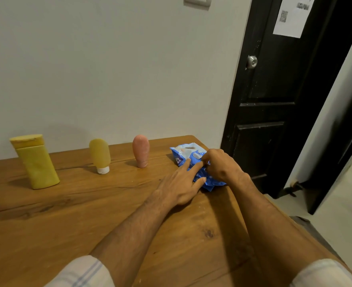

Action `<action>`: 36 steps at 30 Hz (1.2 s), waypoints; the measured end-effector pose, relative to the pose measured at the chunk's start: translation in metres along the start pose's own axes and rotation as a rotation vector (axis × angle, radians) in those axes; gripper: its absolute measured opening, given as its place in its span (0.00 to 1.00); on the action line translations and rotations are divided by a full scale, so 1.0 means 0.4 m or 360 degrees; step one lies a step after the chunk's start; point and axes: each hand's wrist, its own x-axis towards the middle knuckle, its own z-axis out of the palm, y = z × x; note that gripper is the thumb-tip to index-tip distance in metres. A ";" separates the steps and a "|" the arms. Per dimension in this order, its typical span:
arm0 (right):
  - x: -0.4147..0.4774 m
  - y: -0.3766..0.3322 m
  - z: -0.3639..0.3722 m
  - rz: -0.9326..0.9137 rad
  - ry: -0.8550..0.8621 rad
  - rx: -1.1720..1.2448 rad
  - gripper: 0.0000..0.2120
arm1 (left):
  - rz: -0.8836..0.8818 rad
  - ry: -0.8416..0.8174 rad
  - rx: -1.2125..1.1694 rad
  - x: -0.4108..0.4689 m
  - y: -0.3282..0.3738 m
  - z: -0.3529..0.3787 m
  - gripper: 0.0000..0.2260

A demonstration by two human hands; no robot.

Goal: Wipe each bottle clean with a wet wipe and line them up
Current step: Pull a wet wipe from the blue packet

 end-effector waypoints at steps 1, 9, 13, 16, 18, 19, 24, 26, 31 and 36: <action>0.001 0.000 -0.001 0.0001 0.0006 0.0004 0.12 | 0.0000 0.0000 -0.0006 0.000 -0.001 0.001 0.26; 0.000 0.013 -0.012 0.0051 0.0100 0.0140 0.09 | 0.0029 0.0030 -0.0072 -0.001 -0.006 0.002 0.28; -0.007 0.023 -0.020 0.0122 0.0099 0.0226 0.14 | 0.0051 0.0058 -0.0089 0.005 -0.014 0.010 0.29; -0.009 0.028 -0.021 0.0113 0.0053 0.0251 0.19 | 0.0057 0.0063 -0.0106 0.008 -0.015 0.015 0.28; -0.008 0.028 -0.018 0.0076 -0.0001 0.0229 0.20 | 0.0064 0.0079 -0.0115 0.008 -0.017 0.017 0.28; -0.007 0.028 -0.015 0.0060 -0.0019 0.0218 0.19 | 0.0065 0.0080 -0.0116 0.008 -0.017 0.017 0.28; -0.005 0.030 -0.014 0.0116 0.0012 0.0279 0.07 | 0.0066 0.0063 -0.0117 0.007 -0.017 0.015 0.29; -0.005 0.034 -0.021 0.0137 0.0084 0.0348 0.04 | 0.0061 0.0057 -0.0123 0.009 -0.017 0.016 0.30; 0.002 0.043 -0.025 0.0131 0.0047 0.0413 0.10 | 0.0033 0.0037 -0.0120 0.012 -0.013 0.017 0.30; -0.005 0.051 -0.036 0.0164 0.0151 0.0510 0.04 | 0.0037 0.0047 -0.0139 0.009 -0.012 0.016 0.30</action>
